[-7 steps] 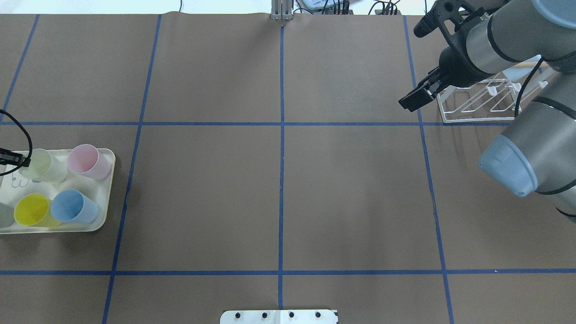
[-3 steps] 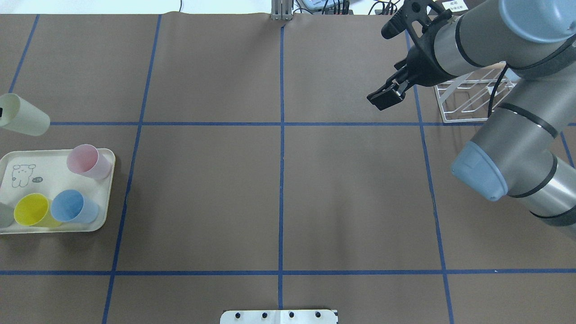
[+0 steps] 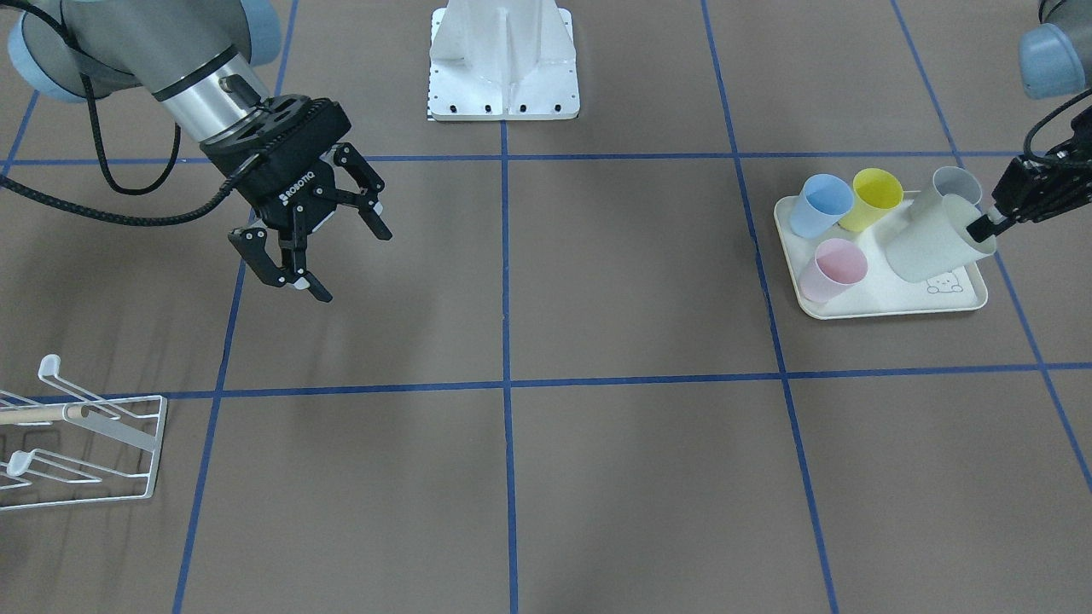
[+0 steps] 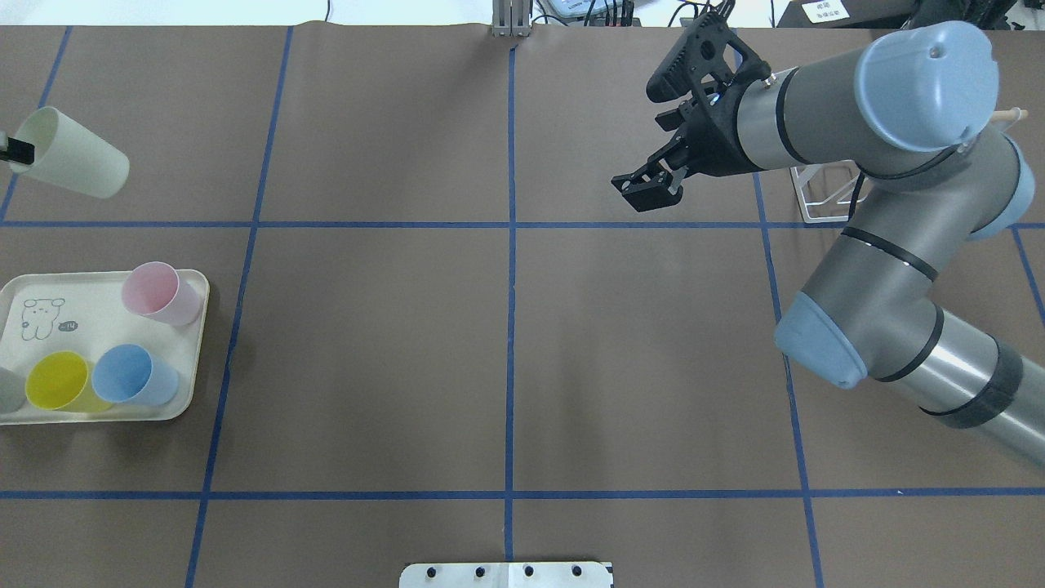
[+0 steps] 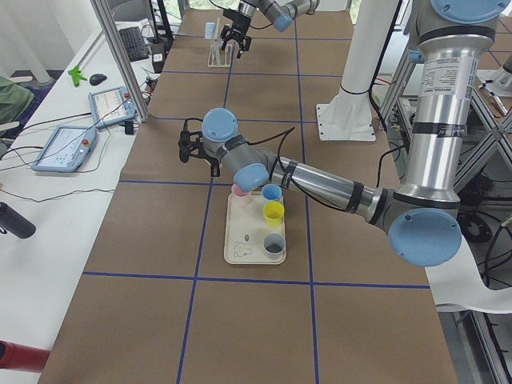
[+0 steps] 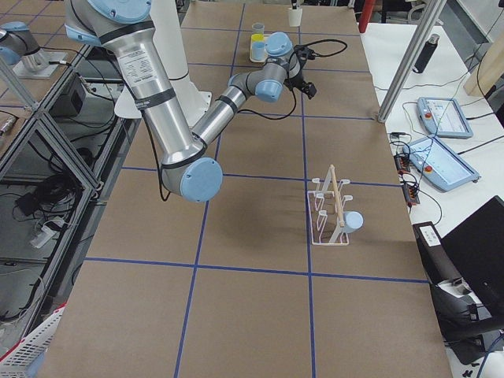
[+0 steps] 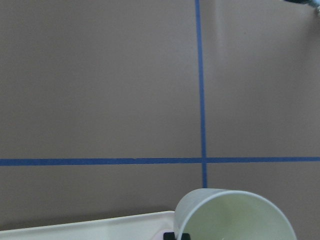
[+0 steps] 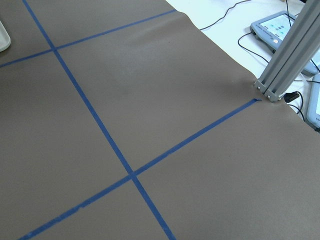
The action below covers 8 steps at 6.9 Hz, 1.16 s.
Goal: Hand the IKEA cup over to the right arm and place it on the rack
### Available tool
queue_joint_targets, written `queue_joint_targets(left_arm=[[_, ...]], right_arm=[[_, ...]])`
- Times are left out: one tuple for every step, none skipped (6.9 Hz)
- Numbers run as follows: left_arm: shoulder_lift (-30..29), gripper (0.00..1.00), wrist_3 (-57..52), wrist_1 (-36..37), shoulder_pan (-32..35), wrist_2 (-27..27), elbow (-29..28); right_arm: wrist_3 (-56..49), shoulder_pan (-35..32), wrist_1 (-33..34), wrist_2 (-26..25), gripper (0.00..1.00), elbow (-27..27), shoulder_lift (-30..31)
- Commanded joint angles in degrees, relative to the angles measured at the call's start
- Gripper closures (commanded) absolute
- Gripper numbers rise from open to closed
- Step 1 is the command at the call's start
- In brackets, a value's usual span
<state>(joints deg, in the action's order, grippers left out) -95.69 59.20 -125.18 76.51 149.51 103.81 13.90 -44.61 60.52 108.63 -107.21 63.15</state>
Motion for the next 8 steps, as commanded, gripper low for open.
queue_joint_targets(left_arm=[[-4.4,1.0,13.4,-3.3,0.0,5.9,0.9],[-5.6,1.0,15.9,-3.7,0.0,9.7,0.9],[-6.7,1.0,17.0,-4.4,0.0,11.9,1.0],[-8.2,1.0,20.7,-5.9,-0.1,11.9,1.4],[-10.5,1.0,25.3,-6.3,-0.3,11.9,1.8],[-12.4,1.0,27.8,-6.4,-1.2,11.8,2.1],[-13.4,1.0,28.8,-6.4,-3.5,11.0,3.2],[-14.4,1.0,32.4,-6.4,-5.9,6.6,4.9]], right_arm=[[-0.4,1.9,-2.2,-1.0,0.03,1.4,-1.5],[-2.9,2.8,-4.7,-1.0,0.04,1.4,-1.5],[-4.5,4.2,-8.8,-0.9,0.04,1.6,-1.4],[-5.5,6.5,-13.6,-1.0,0.04,1.8,-1.1],[-5.6,9.0,-18.2,-1.1,0.05,2.8,-1.5],[-5.6,11.0,-20.5,-2.4,0.04,2.9,-1.5],[-6.2,12.9,-20.8,-6.0,0.04,2.9,-2.0],[-7.7,14.8,-20.8,-8.8,0.05,2.9,-3.4]])
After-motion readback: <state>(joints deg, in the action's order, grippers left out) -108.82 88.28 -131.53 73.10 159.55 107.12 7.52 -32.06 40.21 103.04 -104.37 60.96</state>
